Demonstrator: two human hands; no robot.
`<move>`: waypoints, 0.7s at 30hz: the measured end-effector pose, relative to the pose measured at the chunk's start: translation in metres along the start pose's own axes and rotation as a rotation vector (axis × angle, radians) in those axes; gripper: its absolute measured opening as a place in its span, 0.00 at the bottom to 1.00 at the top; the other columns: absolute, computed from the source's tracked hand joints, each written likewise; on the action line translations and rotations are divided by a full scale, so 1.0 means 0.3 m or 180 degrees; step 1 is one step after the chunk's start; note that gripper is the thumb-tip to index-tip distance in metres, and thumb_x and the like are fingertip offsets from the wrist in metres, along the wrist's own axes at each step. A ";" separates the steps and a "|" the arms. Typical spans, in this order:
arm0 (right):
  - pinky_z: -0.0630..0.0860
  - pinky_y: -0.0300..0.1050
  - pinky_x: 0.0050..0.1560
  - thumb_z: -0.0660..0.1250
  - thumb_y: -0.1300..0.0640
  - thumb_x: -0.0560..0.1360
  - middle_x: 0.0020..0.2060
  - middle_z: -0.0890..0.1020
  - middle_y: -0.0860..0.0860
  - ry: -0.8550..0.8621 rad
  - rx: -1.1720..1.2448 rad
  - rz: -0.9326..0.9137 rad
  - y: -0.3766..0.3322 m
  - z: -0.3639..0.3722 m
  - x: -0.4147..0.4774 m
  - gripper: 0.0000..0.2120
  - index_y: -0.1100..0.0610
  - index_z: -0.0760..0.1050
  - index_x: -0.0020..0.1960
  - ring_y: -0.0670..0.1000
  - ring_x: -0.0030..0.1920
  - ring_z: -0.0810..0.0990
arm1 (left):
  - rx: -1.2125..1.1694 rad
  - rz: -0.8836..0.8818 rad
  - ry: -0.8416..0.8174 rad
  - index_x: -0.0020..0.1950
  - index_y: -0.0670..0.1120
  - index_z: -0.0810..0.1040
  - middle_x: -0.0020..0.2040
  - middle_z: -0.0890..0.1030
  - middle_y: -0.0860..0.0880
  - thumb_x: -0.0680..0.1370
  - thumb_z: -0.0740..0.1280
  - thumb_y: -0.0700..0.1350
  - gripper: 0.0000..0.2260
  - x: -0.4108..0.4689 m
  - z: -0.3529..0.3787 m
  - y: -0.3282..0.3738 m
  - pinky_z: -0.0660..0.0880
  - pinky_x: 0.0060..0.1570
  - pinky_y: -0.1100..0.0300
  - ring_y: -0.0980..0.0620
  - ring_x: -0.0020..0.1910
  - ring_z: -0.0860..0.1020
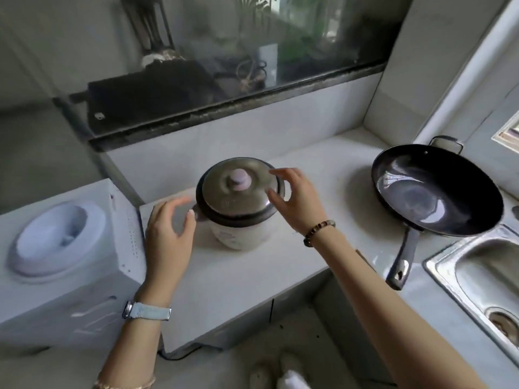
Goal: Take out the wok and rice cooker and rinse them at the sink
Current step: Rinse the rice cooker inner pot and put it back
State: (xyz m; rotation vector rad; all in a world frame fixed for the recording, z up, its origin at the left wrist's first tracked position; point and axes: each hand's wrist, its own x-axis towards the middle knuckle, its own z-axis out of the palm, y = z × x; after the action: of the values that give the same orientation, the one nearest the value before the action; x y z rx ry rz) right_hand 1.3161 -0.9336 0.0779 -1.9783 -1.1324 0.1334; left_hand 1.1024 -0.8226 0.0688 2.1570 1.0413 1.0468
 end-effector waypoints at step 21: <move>0.73 0.48 0.55 0.65 0.53 0.75 0.52 0.76 0.58 -0.0901 -0.0774 -0.0038 -0.002 0.256 0.315 0.14 0.59 0.75 0.57 0.57 0.54 0.75 | 0.0201 -0.0230 0.0198 0.58 0.41 0.78 0.56 0.79 0.45 0.78 0.66 0.37 0.10 0.093 0.081 -0.057 0.66 0.59 0.65 0.48 0.58 0.76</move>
State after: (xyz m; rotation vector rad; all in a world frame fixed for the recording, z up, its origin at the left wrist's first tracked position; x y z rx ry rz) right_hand 1.3358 -0.8155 0.0561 -2.2165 -1.3955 0.2888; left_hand 1.1264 -0.7930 0.0544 2.1315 1.1869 1.0670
